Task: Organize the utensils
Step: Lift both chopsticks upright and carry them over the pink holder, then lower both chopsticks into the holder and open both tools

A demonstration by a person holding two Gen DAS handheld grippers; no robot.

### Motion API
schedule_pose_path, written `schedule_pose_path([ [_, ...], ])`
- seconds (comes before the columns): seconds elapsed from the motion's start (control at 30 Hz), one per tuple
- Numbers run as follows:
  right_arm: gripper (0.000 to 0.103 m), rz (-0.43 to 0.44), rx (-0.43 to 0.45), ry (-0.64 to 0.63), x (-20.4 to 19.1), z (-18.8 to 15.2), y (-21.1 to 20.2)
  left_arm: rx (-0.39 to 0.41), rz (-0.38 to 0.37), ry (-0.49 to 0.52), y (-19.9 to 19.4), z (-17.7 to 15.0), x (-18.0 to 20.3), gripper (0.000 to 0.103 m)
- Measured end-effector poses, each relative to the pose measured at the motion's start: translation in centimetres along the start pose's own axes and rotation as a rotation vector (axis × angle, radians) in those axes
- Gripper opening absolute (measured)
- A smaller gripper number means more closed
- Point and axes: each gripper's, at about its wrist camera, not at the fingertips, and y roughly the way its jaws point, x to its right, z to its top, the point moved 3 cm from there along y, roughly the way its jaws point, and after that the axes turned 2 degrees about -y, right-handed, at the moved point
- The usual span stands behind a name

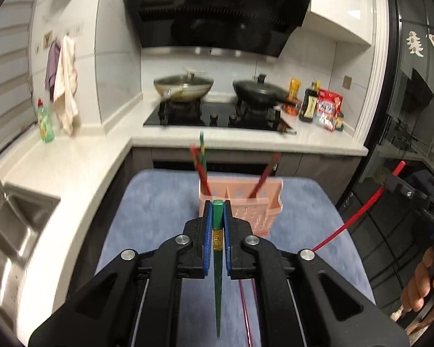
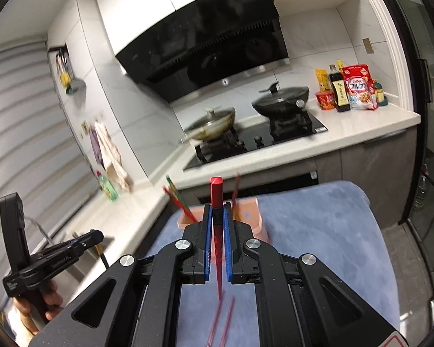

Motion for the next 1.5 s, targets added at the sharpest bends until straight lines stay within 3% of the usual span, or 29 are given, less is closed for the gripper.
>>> schedule_pose_path([
  [0.3,0.007,0.017,0.101,0.007,-0.9,5.5,5.2,0.191,0.038,-0.023,0.7,9.0,0.9,0.007],
  [0.63,0.007,-0.007,0.091,-0.002,-0.5,7.4,11.4,0.219,0.078,-0.03,6.0,13.3,0.6,0.007],
  [0.9,0.007,-0.011,0.046,0.013,0.4,6.3,14.8,0.206,0.07,-0.039,8.4,13.9,0.1,0.007],
  [1.37,0.008,-0.053,-0.034,0.022,2.6,3.2,18.1,0.114,0.078,-0.049,13.6,10.7,-0.7,0.007],
  [1.5,0.013,-0.069,-0.037,0.016,2.9,2.8,18.1,0.104,0.075,-0.039,14.3,9.6,-0.9,0.007],
])
